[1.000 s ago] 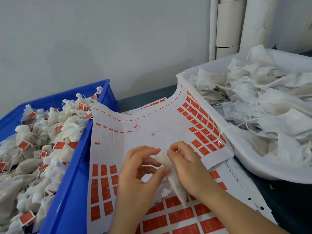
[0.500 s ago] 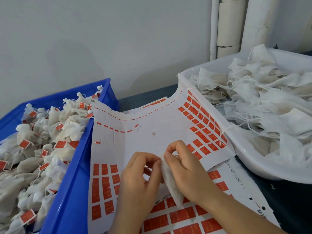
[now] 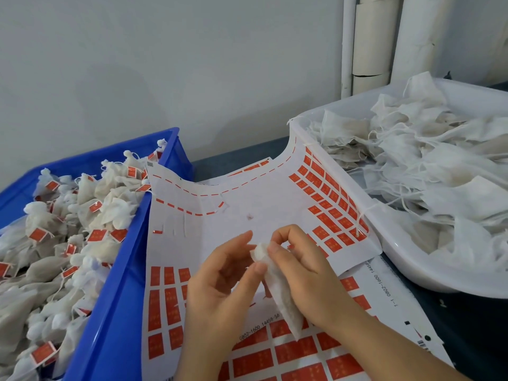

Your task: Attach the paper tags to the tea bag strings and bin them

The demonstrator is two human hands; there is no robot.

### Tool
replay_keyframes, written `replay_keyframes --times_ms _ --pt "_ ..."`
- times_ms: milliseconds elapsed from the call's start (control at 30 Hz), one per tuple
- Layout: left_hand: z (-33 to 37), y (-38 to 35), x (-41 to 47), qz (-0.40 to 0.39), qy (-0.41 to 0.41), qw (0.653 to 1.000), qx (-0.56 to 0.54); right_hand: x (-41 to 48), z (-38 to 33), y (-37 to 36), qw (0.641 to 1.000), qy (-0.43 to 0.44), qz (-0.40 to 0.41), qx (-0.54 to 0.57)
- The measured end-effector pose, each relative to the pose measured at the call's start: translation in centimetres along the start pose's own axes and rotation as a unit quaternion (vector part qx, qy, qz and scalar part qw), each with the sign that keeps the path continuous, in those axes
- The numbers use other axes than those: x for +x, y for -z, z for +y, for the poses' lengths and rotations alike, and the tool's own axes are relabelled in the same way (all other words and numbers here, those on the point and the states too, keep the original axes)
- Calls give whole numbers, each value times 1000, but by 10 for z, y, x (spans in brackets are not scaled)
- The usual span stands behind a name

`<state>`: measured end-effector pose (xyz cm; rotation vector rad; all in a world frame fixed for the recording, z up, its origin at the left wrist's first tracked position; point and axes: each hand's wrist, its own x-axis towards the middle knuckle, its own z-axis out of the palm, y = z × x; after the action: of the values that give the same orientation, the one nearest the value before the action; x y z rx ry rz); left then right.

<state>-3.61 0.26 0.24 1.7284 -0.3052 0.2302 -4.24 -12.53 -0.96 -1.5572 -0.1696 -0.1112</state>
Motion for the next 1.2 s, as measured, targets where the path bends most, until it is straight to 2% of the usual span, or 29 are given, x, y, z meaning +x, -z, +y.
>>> replay_keyframes --times_ms 133,333,567,800,1067,1200 --pt "1 -1 0 -9 4 1000 -10 -1 -1 -1 1000 -2 -19 2" --pt "1 2 2 -18 35 998 -55 -1 1 -1 1000 16 -2 -22" --pt "0 3 1 -30 23 999 -6 -2 7 -4 996 45 18 -81" --pt "-8 5 2 -27 68 997 11 -3 11 -9 985 100 41 -133" --pt "-8 4 3 -92 92 991 -3 -2 9 -9 985 97 99 -104" --pt "-7 2 2 -83 81 993 10 -1 9 -8 987 100 90 -85"
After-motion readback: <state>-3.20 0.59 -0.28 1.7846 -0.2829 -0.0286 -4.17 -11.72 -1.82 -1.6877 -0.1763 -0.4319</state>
